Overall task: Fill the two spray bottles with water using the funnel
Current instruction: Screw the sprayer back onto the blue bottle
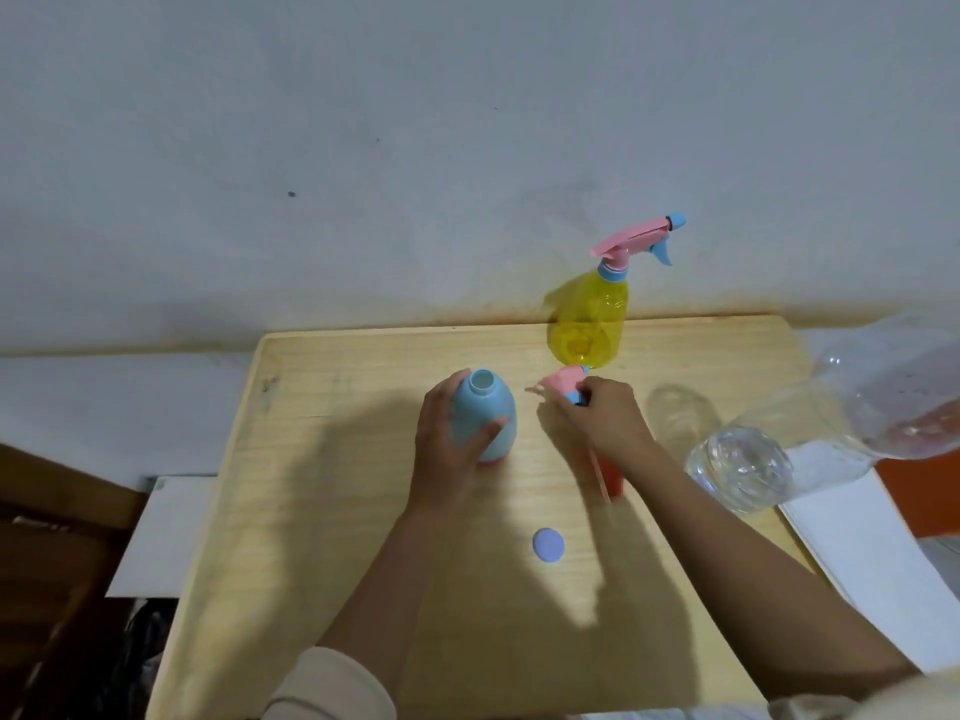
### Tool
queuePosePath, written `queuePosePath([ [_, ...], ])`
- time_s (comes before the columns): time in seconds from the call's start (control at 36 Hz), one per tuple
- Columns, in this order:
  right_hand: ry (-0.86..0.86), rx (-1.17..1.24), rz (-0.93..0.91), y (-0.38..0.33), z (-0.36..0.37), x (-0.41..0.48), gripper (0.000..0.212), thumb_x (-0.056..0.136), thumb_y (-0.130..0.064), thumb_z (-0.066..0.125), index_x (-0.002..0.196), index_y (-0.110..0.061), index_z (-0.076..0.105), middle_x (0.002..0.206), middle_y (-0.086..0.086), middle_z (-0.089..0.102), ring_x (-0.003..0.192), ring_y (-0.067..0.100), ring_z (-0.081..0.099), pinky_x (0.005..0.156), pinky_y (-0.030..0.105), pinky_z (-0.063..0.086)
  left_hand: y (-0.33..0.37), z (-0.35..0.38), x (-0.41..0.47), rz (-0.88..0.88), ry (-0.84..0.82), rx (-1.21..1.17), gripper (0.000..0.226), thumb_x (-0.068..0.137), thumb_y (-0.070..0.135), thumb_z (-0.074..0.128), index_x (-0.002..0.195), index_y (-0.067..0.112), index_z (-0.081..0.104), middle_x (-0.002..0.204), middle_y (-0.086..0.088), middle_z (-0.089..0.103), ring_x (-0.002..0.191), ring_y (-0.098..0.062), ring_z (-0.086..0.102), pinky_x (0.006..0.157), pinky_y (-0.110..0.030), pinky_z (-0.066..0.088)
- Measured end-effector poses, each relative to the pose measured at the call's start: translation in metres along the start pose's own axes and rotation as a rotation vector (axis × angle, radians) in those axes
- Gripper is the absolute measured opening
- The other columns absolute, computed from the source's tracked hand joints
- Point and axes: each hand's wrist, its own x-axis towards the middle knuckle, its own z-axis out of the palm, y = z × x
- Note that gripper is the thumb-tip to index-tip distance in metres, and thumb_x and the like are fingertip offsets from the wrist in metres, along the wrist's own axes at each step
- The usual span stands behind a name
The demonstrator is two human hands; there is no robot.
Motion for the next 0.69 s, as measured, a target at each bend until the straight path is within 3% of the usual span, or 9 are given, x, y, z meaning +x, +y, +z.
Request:
queuePosePath([
  [0.06,0.059,0.266,-0.003,-0.009,-0.010,-0.004,0.033,0.084,-0.027,0.067,0.075,0.004,0.060,0.066,0.014,0.054,0.062,0.019,0.043,0.052,0.021,0.031,0.001,0.000,-0.001,-0.009,0.001,-0.014,0.057,0.073,0.037,0.072,0.125,0.030,0.050,0.127,0.008,0.052,0.118,0.002,0.046,0.100,-0.027,0.041],
  [0.19,0.086,0.619,-0.060,-0.037,-0.032,-0.014,0.010,0.082,-0.019,0.069,0.085,-0.009,0.067,0.068,0.000,0.054,0.056,0.000,0.044,0.055,0.009,0.034,0.006,0.001,-0.002,-0.054,0.011,-0.032,0.065,0.067,0.053,0.066,0.126,0.030,0.050,0.123,0.017,0.049,0.117,-0.005,0.047,0.102,-0.034,0.042],
  [0.33,0.115,0.907,-0.237,-0.073,-0.054,-0.024,0.018,0.078,-0.011,0.071,0.095,-0.009,0.065,0.083,0.005,0.058,0.078,0.011,0.050,0.071,0.014,0.043,0.007,0.000,-0.001,-0.072,0.006,-0.017,0.070,0.065,0.053,0.066,0.127,0.023,0.053,0.123,0.011,0.052,0.118,-0.009,0.048,0.102,-0.040,0.043],
  [0.42,0.164,1.024,-0.345,-0.094,-0.065,-0.030,0.018,0.080,-0.002,0.068,0.098,-0.002,0.061,0.086,0.007,0.060,0.080,0.010,0.054,0.073,0.013,0.046,0.009,-0.001,-0.001,-0.079,-0.008,-0.022,0.071,0.064,0.052,0.066,0.128,0.023,0.052,0.126,0.006,0.053,0.115,-0.006,0.048,0.095,-0.023,0.046],
  [0.47,0.201,1.026,-0.405,-0.104,-0.067,-0.032,0.020,0.081,-0.004,0.067,0.099,-0.001,0.061,0.088,0.007,0.061,0.083,0.011,0.057,0.077,0.017,0.048,0.013,-0.001,-0.001,-0.085,-0.022,-0.043,0.072,0.064,0.049,0.068,0.129,0.023,0.051,0.126,0.005,0.051,0.112,-0.005,0.046,0.073,-0.005,0.046],
  [0.53,0.225,0.989,-0.449,-0.110,-0.065,-0.032,0.021,0.081,-0.010,0.066,0.099,-0.001,0.060,0.090,0.006,0.062,0.087,0.016,0.059,0.082,0.023,0.049,0.014,-0.001,-0.002,-0.090,-0.026,-0.064,0.074,0.063,0.049,0.067,0.129,0.021,0.051,0.125,0.006,0.049,0.112,-0.007,0.046,0.063,0.000,0.043],
  [0.58,0.234,0.971,-0.467,-0.113,-0.061,-0.033,0.021,0.081,-0.012,0.066,0.099,-0.002,0.060,0.090,0.004,0.062,0.087,0.018,0.059,0.082,0.025,0.048,0.012,-0.001,-0.001,-0.081,-0.020,-0.043,0.077,0.062,0.053,0.064,0.130,0.020,0.051,0.125,0.006,0.050,0.115,-0.009,0.047,0.074,-0.001,0.041],
  [0.64,0.260,0.956,-0.486,-0.113,-0.058,-0.035,0.021,0.082,-0.013,0.066,0.098,-0.002,0.060,0.091,0.004,0.062,0.086,0.017,0.059,0.083,0.027,0.048,0.009,0.000,-0.001,-0.076,-0.015,-0.018,0.077,0.062,0.055,0.062,0.130,0.020,0.051,0.126,0.007,0.051,0.117,-0.009,0.048,0.091,-0.015,0.042],
  [0.69,0.293,0.952,-0.514,-0.112,-0.057,-0.036,0.021,0.083,-0.012,0.066,0.098,0.000,0.060,0.090,0.002,0.062,0.087,0.018,0.059,0.085,0.030,0.050,0.008,0.000,-0.002,-0.077,-0.015,-0.014,0.076,0.063,0.055,0.062,0.130,0.019,0.051,0.125,0.007,0.052,0.117,-0.009,0.047,0.093,-0.022,0.041],
])
